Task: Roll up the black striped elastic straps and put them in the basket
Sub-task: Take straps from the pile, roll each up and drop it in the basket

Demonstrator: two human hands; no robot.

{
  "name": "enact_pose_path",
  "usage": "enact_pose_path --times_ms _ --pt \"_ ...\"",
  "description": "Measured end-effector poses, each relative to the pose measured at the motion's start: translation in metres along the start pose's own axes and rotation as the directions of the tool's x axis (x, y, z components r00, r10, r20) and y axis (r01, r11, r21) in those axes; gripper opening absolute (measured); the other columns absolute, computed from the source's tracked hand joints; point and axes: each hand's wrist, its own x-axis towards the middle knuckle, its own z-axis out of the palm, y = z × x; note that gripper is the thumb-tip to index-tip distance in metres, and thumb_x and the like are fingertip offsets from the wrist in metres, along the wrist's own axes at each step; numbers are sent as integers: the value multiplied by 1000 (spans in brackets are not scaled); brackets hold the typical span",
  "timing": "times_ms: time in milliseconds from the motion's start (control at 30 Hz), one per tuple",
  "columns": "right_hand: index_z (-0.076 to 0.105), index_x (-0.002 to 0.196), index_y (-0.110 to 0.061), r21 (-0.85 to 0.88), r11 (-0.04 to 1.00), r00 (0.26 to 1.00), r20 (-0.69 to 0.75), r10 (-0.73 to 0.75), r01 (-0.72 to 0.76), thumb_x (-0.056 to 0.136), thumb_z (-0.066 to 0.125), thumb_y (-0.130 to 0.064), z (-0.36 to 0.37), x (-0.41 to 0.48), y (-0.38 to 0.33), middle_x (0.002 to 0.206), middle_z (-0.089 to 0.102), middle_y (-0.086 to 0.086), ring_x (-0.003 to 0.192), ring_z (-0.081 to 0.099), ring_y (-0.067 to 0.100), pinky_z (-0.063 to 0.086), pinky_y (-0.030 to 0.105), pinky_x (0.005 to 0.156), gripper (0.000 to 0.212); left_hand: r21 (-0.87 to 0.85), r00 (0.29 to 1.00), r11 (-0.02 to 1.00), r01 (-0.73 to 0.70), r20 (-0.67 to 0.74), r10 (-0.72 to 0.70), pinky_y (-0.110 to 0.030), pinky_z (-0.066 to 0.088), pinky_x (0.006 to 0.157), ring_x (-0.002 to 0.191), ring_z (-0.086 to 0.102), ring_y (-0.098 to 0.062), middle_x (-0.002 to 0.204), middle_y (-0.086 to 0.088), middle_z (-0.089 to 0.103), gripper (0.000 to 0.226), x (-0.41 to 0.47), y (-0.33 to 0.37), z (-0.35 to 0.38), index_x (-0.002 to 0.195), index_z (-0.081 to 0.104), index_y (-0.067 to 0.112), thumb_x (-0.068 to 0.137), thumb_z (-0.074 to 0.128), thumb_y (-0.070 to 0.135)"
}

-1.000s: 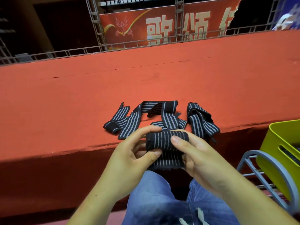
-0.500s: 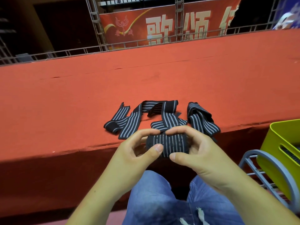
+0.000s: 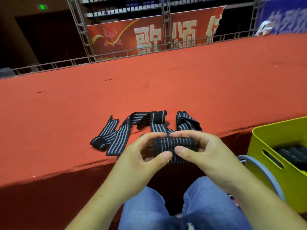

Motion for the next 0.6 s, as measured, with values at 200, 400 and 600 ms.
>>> enact_pose_path --times_ms 200,400,600 --pt "77 116 -41 -67 998 998 -63 -6 2 82 81 -32 -55 -2 1 116 79 -11 111 73 8 56 26 96 36 144 994 985 -97 64 89 -16 49 94 108 66 7 112 26 73 33 41 18 35 120 67 37 90 78 30" --pt "77 117 -34 -440 897 997 -40 -59 35 89 84 -25 -128 -8 -1 118 73 -18 114 68 4 53 28 101 31 208 961 949 -236 193 197 -11 47 87 104 67 7 108 25 73 30 85 36 85 115 69 36 89 80 26" --pt "73 119 -38 -832 554 997 -54 -47 -19 84 78 -53 -198 -19 -1 104 68 -22 99 58 -4 46 24 91 38 277 875 865 -417 379 301 -17 48 89 103 64 5 107 23 71 34 133 48 152 118 68 35 87 81 31"
